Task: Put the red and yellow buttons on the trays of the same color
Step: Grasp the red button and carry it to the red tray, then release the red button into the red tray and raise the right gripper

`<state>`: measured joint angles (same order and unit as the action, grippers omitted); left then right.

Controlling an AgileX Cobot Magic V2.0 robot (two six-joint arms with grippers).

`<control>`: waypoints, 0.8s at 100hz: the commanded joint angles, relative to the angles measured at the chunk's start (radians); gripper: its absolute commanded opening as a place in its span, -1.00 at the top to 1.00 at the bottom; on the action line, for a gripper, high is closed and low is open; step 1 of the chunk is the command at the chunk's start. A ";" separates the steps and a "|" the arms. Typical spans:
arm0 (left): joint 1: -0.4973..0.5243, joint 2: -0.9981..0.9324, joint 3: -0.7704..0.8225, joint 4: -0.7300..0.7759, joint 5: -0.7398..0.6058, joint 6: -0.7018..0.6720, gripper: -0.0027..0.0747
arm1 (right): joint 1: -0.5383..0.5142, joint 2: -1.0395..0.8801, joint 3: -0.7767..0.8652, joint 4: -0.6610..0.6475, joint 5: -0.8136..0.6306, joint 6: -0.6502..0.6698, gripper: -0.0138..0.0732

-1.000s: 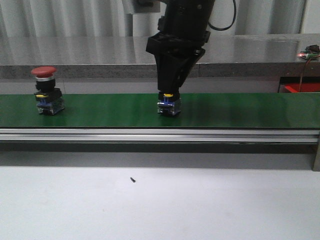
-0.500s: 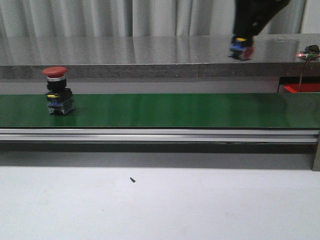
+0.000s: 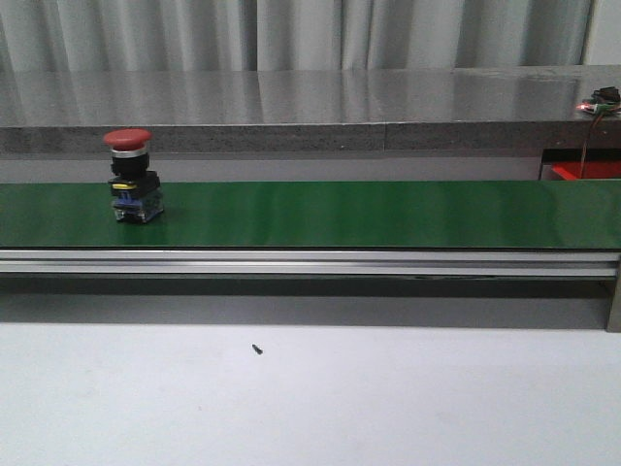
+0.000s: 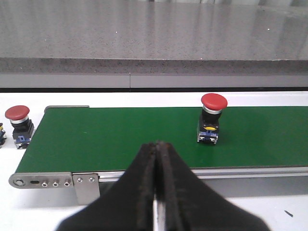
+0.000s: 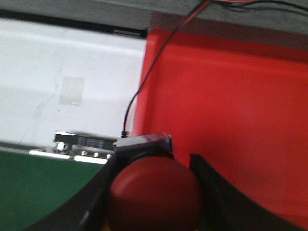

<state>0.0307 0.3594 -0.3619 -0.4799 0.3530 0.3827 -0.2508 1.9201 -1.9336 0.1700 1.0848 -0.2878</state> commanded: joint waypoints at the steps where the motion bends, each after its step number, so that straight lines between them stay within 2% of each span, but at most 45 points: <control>1: -0.008 0.007 -0.029 -0.022 -0.074 -0.001 0.98 | -0.037 -0.021 -0.020 0.006 -0.052 0.062 0.19; 46: -0.008 0.007 -0.029 -0.022 -0.074 -0.001 0.98 | -0.050 0.182 -0.020 -0.038 -0.090 0.091 0.19; 80: -0.008 0.007 -0.029 -0.022 -0.074 -0.001 0.98 | -0.053 0.256 -0.020 -0.046 -0.110 0.091 0.18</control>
<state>0.0307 0.3594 -0.3619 -0.4805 0.3530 0.3842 -0.2985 2.2357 -1.9314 0.1296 1.0061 -0.1979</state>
